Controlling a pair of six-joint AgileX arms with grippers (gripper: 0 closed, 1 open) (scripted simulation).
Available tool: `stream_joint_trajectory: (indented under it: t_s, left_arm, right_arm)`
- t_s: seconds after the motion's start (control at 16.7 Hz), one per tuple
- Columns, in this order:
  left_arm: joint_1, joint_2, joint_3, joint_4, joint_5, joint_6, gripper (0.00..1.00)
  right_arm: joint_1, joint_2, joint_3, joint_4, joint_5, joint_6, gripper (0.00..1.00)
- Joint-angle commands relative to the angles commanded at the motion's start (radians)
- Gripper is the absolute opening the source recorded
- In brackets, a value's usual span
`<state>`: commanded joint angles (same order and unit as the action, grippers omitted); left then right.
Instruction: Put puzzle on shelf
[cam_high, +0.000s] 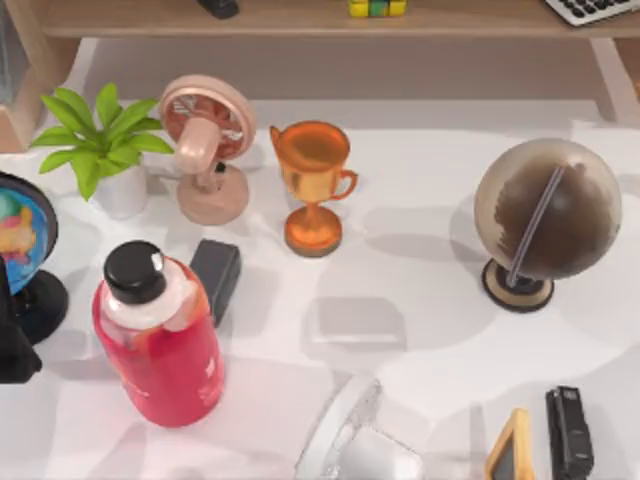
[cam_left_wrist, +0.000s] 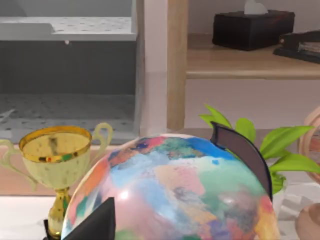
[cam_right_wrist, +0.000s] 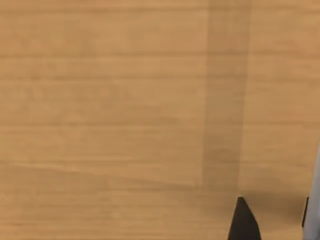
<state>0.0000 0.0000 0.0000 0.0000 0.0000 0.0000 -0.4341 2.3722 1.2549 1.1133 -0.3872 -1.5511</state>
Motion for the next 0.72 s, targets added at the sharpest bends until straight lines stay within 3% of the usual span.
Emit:
stream_joint_trajectory:
  t_s: [0.36,0.72]
  left_arm:
    - [0.000,0.000,0.000,0.000,0.000,0.000,1.00]
    - [0.000,0.000,0.000,0.000,0.000,0.000,1.00]
  right_arm:
    - [0.000,0.000,0.000,0.000,0.000,0.000,0.98]
    - [0.000,0.000,0.000,0.000,0.000,0.000,1.00]
